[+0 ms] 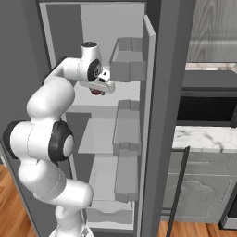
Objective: Retrieve the sausage and cheese from the fridge and place them on the cutting board on the counter.
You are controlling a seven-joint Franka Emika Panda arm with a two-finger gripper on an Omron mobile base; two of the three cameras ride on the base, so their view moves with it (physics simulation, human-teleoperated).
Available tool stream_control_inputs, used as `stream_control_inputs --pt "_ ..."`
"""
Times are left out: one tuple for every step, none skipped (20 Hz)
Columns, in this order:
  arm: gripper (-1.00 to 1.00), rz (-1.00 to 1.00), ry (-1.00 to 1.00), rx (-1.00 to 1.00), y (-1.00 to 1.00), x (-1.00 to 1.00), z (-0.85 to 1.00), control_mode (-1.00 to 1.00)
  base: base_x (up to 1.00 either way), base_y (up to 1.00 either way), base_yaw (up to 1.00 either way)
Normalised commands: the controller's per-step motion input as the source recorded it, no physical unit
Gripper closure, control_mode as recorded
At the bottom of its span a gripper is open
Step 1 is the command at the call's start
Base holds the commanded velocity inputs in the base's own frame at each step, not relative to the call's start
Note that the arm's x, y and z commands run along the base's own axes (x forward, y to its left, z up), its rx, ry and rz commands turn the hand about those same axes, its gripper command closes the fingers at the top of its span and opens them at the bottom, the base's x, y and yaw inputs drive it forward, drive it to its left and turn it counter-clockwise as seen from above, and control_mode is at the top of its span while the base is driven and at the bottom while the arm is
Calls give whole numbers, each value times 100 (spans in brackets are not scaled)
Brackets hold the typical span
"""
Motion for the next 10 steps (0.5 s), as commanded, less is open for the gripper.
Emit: stream_control_inputs --pt "100 3 -8 0 0 -100 0 -100 0 0 0" --pt "100 4 -9 0 0 -100 9 -100 0 0 0" --pt "100 5 -9 0 0 -100 21 -100 0 0 0" --pt "100 6 -8 0 0 -100 41 -100 0 0 0" --pt "100 6 -7 0 0 -100 44 -100 0 0 0" --pt "100 6 -6 0 0 -100 50 -100 0 0 0" --pt "100 5 -7 0 0 -100 48 -100 0 0 0" --pt "100 5 -8 0 0 -100 45 -100 0 0 0" --pt "100 5 -9 0 0 -100 44 -100 0 0 0" --pt "100 6 -9 0 0 -100 44 -100 0 0 0"
